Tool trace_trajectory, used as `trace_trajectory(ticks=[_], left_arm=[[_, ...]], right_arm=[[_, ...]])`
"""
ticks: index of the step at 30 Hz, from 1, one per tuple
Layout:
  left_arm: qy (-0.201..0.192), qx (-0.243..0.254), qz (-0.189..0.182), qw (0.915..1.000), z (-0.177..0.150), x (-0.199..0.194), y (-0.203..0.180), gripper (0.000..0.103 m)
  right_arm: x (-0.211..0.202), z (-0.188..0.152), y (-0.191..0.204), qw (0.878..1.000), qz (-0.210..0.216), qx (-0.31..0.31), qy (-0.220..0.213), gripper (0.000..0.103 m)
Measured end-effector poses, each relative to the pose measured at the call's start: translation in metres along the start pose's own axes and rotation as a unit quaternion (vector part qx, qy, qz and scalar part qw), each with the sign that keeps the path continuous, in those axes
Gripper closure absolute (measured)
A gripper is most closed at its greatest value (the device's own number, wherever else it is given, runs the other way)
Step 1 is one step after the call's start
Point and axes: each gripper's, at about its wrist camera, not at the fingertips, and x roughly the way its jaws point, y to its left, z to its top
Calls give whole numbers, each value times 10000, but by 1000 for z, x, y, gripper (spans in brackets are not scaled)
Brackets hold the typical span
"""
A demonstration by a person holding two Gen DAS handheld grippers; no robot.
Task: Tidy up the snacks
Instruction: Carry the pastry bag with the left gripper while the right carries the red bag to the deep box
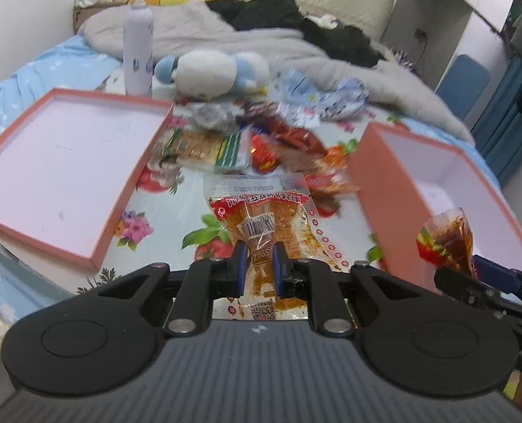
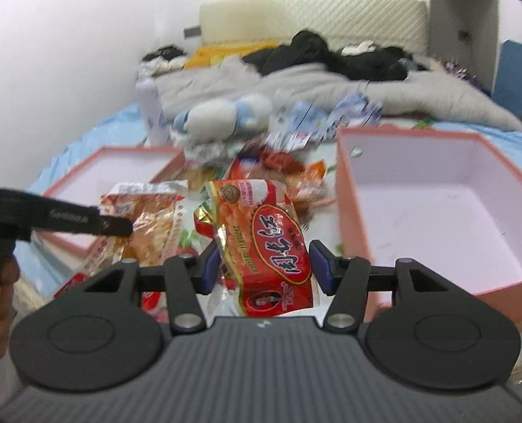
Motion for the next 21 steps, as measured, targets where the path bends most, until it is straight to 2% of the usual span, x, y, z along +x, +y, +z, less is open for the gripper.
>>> trace_trajectory(ticks=[10,21], left_arm=[[-319,155,-484,9982,10,-44,-40,86],[-294,460,-991,9936,17,-40,-88,86]], right_arm=[[-45,13,-23,9982,-324,271,-415,47],[-64,11,-60,9944,-764,507,-527,47]])
